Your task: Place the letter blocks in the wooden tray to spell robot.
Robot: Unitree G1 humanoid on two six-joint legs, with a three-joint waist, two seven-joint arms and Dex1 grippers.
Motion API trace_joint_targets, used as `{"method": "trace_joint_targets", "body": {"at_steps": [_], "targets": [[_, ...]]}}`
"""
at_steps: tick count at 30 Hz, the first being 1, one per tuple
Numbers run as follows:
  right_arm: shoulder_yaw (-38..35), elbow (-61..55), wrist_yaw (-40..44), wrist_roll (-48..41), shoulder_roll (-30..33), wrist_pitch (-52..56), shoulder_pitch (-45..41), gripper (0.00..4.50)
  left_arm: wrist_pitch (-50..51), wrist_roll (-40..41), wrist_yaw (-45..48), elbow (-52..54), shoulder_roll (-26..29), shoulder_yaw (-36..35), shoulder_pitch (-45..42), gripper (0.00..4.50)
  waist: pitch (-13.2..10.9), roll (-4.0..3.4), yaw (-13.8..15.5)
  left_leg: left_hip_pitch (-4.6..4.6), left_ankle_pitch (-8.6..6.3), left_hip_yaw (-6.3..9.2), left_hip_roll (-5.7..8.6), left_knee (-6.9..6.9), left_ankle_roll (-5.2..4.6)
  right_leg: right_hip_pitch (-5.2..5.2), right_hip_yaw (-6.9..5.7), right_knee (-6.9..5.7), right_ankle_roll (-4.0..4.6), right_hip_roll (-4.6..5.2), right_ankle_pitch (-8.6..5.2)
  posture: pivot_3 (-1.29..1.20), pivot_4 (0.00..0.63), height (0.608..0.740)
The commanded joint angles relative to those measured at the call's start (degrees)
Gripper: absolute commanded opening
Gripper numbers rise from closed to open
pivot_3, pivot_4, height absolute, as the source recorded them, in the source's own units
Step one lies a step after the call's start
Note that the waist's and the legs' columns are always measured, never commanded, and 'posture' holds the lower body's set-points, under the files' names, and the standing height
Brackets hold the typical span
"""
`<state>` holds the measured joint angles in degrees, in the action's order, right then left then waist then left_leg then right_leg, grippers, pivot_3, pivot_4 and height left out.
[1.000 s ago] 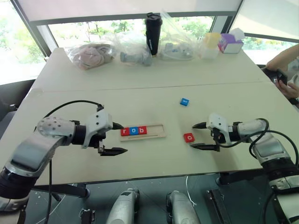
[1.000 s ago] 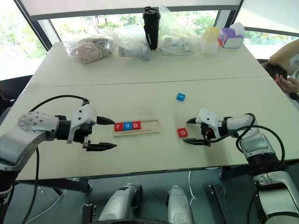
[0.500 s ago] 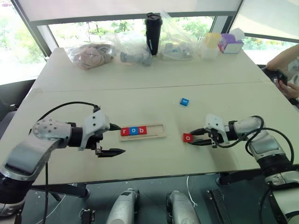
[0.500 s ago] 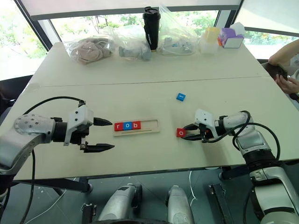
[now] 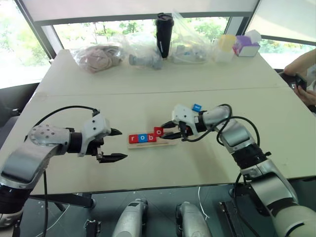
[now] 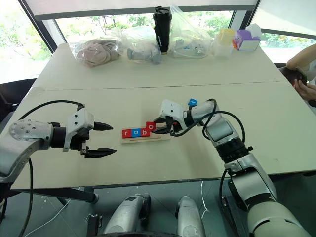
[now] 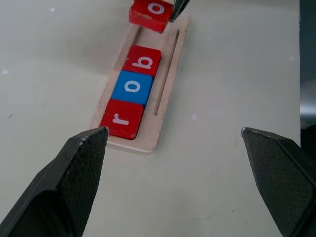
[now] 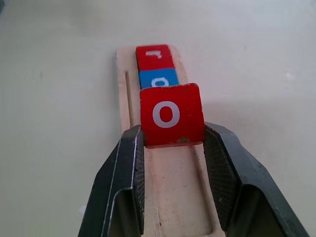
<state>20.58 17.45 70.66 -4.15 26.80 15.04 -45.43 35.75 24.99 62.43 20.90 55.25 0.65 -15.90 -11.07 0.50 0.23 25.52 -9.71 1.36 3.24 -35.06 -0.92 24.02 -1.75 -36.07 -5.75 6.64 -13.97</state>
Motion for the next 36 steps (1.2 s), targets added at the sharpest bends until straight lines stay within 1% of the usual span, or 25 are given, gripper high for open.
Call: {"method": "trace_joint_targets", "body": {"at_steps": [1, 5, 14, 19, 36], "targets": [[1.3, 2.2, 2.5, 1.1, -0.8, -1.9, -3.3, 1.13, 0.8, 1.1, -1.4, 3.4, 0.4, -2.8, 1.3, 4.50, 0.0, 0.00, -0.1, -0.01, 0.00, 0.00, -0.01, 0.01, 0.00, 0.02, 0.00, -0.02, -0.02, -0.01, 0.01, 0.00, 0.150, 0.740], [2.8, 7.4, 4.9, 2.9, -0.9, -4.8, -5.5, 1.13, 1.6, 1.6, -3.2, 5.0, -0.2, -3.4, 2.9, 4.50, 0.0, 0.00, -0.1, -0.02, 0.02, 0.02, -0.12, 0.07, 0.02, 0.08, -0.01, -0.12, -0.11, -0.15, 0.06, 0.00, 0.150, 0.740], [2.4, 11.4, 6.4, 4.0, -1.5, -6.6, -6.4, 1.13, 2.5, 2.7, -4.8, 7.0, -0.5, -3.5, 4.3, 4.50, 0.0, 0.00, -0.3, -0.02, 0.03, 0.01, -0.14, 0.06, 0.04, 0.07, 0.00, -0.13, -0.13, -0.19, 0.08, 0.00, 0.150, 0.740], [2.0, 15.3, 4.9, 4.8, -2.8, -7.8, -7.6, 1.13, 2.4, 2.8, -5.0, 6.4, -0.8, -2.8, 3.6, 4.50, 0.0, 0.00, -1.0, -0.04, 0.04, 0.02, -0.14, 0.06, 0.05, 0.04, 0.00, -0.13, -0.13, -0.20, 0.08, 0.00, 0.150, 0.740], [1.5, 20.3, 3.4, 6.4, -5.1, -11.6, -9.7, 1.13, 2.3, 1.7, -5.7, 5.8, -2.0, -1.3, 2.4, 4.50, 0.0, 0.00, -1.1, -0.09, 0.07, 0.01, -0.14, 0.07, 0.09, 0.03, 0.01, -0.18, -0.15, -0.22, 0.10, 0.00, 0.150, 0.740]]}}
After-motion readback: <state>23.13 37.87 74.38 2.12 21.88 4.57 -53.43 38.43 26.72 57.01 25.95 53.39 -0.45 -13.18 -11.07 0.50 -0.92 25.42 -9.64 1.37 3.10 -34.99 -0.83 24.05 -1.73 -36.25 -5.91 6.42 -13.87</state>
